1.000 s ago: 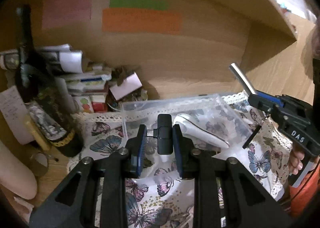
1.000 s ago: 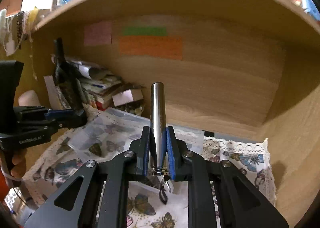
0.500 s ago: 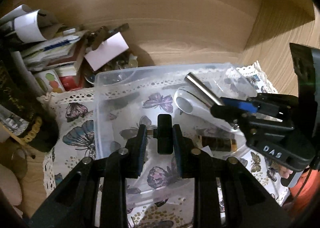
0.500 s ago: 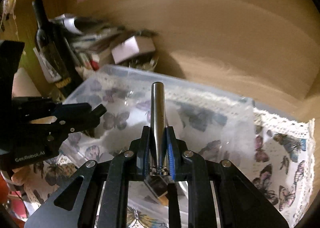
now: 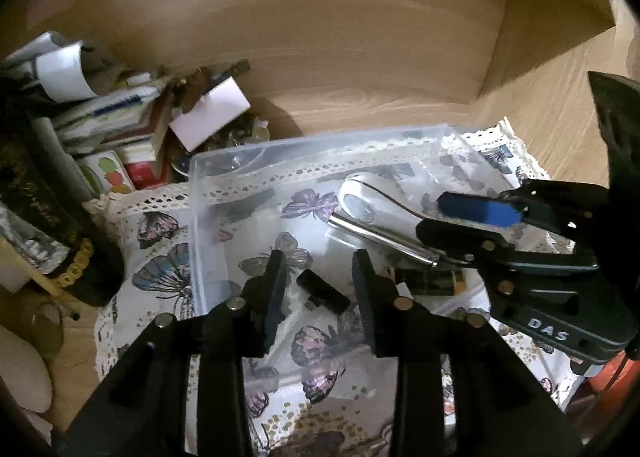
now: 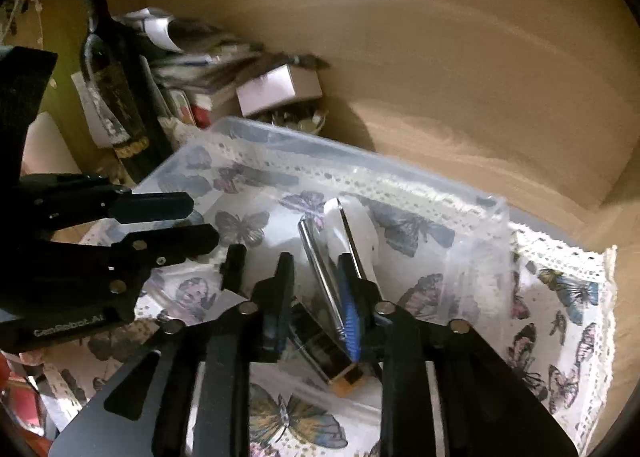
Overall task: Organize rigid objects
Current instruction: 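Lower the gadget and silver rod into the clear box and open both tools, then grasp the black gadget with the right tool while the left tool grasps the keys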
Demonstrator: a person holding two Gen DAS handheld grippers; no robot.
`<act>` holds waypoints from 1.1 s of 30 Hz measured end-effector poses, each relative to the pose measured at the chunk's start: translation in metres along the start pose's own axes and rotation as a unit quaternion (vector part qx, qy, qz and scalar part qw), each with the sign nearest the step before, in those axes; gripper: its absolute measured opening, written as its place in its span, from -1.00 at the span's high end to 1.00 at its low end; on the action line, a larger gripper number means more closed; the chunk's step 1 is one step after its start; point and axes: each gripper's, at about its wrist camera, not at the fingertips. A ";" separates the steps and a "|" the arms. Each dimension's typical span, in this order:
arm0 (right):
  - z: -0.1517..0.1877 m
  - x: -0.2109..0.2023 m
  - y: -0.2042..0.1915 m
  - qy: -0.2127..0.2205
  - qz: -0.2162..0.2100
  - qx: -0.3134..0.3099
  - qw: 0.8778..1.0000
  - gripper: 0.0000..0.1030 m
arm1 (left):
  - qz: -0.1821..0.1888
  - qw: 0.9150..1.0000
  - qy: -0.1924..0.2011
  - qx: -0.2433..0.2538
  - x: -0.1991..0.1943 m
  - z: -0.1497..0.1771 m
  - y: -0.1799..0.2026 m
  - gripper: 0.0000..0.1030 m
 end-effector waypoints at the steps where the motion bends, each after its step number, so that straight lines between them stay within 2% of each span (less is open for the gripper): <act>1: 0.002 -0.006 -0.001 0.008 0.002 0.002 1.000 0.38 | 0.001 1.000 0.001 0.001 -0.003 0.001 0.000 0.33; 4: 0.008 -0.027 -0.004 0.031 0.008 0.007 0.999 0.22 | -0.003 1.000 0.021 0.007 -0.023 0.009 0.003 0.31; 8: 0.024 -0.053 -0.012 0.059 0.006 0.014 0.998 -0.02 | -0.011 0.999 0.053 0.009 -0.049 0.024 0.007 -0.02; 10: 0.034 -0.060 -0.017 0.067 0.004 0.016 0.998 -0.18 | -0.017 0.998 0.065 0.012 -0.060 0.034 0.009 -0.08; 12: 0.044 -0.064 -0.023 0.071 0.006 0.018 0.997 -0.27 | -0.020 0.997 0.071 0.011 -0.069 0.044 0.009 -0.18; 14: 0.055 -0.065 -0.030 0.070 0.011 0.019 0.997 -0.35 | -0.020 0.997 0.070 0.006 -0.073 0.054 0.007 -0.42; 15: 0.060 -0.063 -0.033 0.068 0.012 0.022 0.997 -0.42 | -0.019 0.997 0.070 0.002 -0.076 0.060 0.007 -0.46; 20: 0.086 -0.050 -0.048 0.043 -0.006 0.028 0.999 -0.55 | -0.021 0.998 0.055 -0.001 -0.077 0.090 0.006 -0.60; 28: 0.112 -0.013 -0.072 -0.021 -0.026 0.024 0.999 -0.55 | -0.016 1.000 -0.002 -0.012 -0.050 0.131 -0.002 -0.60; 33: 0.119 0.005 -0.082 -0.048 -0.036 0.029 0.998 -0.55 | -0.003 0.999 -0.028 -0.018 -0.037 0.145 -0.005 -0.60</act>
Point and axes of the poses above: each gripper's, at about its wrist camera, not at the fingertips, and x roughly the way its jaws point, y to its right, z to its underside, and after that the axes turned 15 degrees about -y, right-handed
